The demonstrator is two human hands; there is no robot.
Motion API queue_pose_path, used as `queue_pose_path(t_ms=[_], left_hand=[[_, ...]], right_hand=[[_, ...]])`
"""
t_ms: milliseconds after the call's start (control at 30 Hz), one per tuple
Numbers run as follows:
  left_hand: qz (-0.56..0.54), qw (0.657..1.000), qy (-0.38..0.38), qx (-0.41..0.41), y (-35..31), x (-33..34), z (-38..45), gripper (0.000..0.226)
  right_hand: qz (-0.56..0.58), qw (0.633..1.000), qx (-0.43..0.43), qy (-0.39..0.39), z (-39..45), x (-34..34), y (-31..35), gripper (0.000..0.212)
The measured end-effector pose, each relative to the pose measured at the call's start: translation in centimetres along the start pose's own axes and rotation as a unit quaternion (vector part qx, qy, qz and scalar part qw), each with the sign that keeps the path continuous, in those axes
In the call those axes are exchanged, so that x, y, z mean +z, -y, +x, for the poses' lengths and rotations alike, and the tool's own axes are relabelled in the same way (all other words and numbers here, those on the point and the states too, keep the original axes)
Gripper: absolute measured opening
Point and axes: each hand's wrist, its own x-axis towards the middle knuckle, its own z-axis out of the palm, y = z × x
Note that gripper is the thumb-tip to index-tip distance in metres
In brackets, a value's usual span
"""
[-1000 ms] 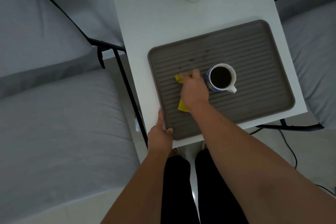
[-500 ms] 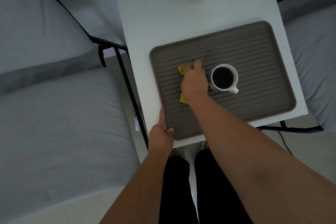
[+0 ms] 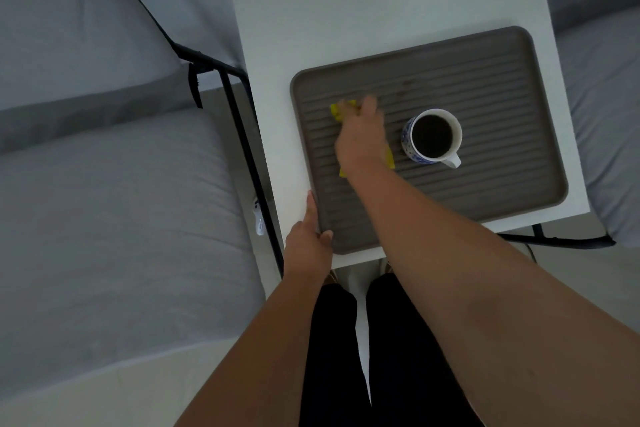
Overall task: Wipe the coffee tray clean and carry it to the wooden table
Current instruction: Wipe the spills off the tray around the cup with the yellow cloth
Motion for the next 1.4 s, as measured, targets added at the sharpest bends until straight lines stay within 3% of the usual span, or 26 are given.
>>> queue_pose_path(t_ms=[100, 233, 367, 400, 500, 667, 800, 867, 967, 1100, 1400], left_hand=[[0.017, 1.000, 0.004, 0.000, -0.3, -0.4, -0.1, 0.081], [0.004, 1.000, -0.006, 0.017, -0.5, -1.7, 0.5, 0.070], [0.049, 0.992, -0.083, 0.084, -1.6, -3.4, 4.3, 0.023], [0.055, 0.989, -0.105, 0.090, -2.1, -3.7, 5.2, 0.021], [0.028, 0.985, -0.150, 0.083, -3.5, -4.2, 7.2, 0.020], [-0.011, 0.985, -0.163, 0.059, -5.4, -4.9, 8.5, 0.063], [-0.007, 0.986, -0.160, 0.053, -6.0, -5.2, 9.2, 0.064], [-0.008, 0.985, -0.159, 0.065, -6.5, -5.4, 9.4, 0.063], [-0.004, 0.983, -0.169, 0.066, -7.4, -5.4, 9.6, 0.058], [-0.001, 0.979, -0.199, 0.045, -7.8, -4.7, 9.8, 0.056], [-0.040, 0.956, -0.289, -0.045, -8.7, -1.9, 10.3, 0.049]], right_hand=[[-0.016, 0.986, -0.164, 0.031, -1.6, 0.9, 0.0, 0.055], [0.009, 0.986, -0.165, 0.013, -3.1, 1.3, -1.5, 0.053], [0.040, 0.980, -0.192, -0.029, -7.4, 2.7, -3.6, 0.053], [0.052, 0.980, -0.189, -0.031, -8.3, 2.9, -4.1, 0.052], [0.098, 0.984, -0.140, -0.047, -9.0, 2.9, -4.8, 0.046], [0.213, 0.973, -0.061, -0.060, -5.5, -1.0, -3.6, 0.038], [0.239, 0.959, -0.083, -0.128, -0.4, -7.8, -4.6, 0.048], [0.187, 0.964, -0.157, -0.107, 2.7, -10.5, -6.5, 0.047], [0.049, 0.963, -0.264, -0.015, 7.3, -11.7, -9.8, 0.044], [-0.087, 0.926, -0.355, 0.099, 11.0, -9.9, -12.9, 0.049], [-0.065, 0.864, -0.480, 0.136, 12.4, -9.1, -12.4, 0.030]])
